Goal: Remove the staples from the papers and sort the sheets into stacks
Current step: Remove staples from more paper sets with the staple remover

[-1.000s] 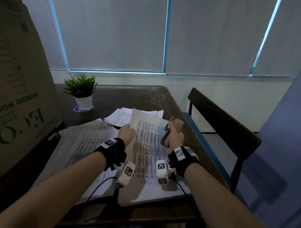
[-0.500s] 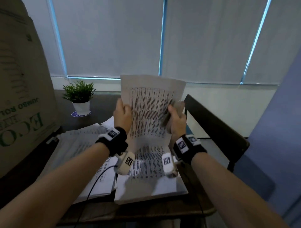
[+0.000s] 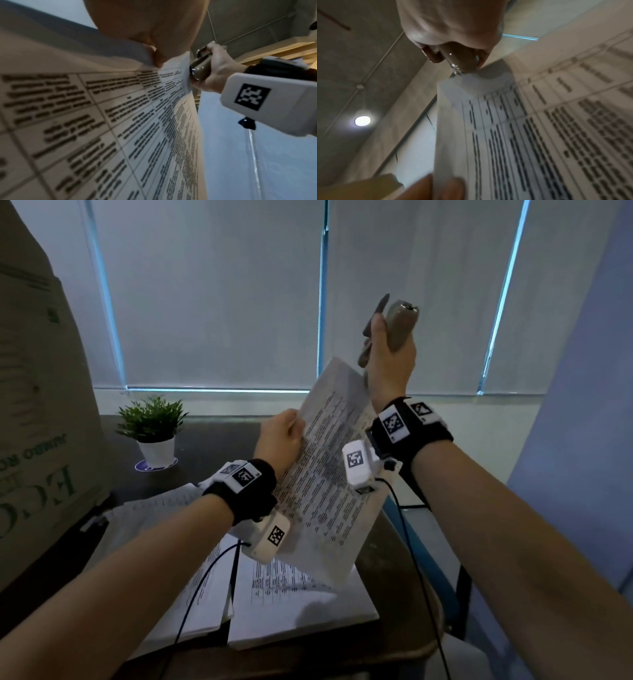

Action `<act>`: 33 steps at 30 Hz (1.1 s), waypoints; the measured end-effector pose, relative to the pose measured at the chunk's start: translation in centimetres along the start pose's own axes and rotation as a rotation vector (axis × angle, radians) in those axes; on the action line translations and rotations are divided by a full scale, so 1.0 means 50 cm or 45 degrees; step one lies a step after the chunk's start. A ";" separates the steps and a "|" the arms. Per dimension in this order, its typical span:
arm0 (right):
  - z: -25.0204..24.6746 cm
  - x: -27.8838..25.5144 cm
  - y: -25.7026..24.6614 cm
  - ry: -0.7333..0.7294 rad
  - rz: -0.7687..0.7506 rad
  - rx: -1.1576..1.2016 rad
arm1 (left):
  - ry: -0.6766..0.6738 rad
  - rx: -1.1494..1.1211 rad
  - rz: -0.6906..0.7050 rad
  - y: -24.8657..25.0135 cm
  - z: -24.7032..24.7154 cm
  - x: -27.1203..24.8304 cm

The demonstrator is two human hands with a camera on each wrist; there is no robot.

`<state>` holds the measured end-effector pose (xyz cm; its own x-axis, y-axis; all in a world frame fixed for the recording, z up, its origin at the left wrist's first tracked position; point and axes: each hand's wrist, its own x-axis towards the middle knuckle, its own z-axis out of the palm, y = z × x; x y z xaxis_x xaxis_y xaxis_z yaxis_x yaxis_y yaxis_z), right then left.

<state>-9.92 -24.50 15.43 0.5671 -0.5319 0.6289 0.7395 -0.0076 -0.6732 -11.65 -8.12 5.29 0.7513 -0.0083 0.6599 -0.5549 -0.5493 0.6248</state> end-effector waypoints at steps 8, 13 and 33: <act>0.017 -0.024 -0.005 0.004 0.096 -0.030 | -0.072 0.128 0.130 0.041 0.025 -0.008; 0.009 -0.021 -0.018 0.016 0.130 0.018 | -0.095 0.096 0.158 0.045 0.027 -0.021; -0.006 -0.223 0.252 -0.001 1.140 0.007 | -0.112 0.612 -0.838 -0.321 -0.251 -0.049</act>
<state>-7.03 -18.93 -0.19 0.9327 -0.3362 -0.1308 0.0216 0.4139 -0.9101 -9.06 11.21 -1.10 0.9061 0.3863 0.1724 0.2083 -0.7623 0.6128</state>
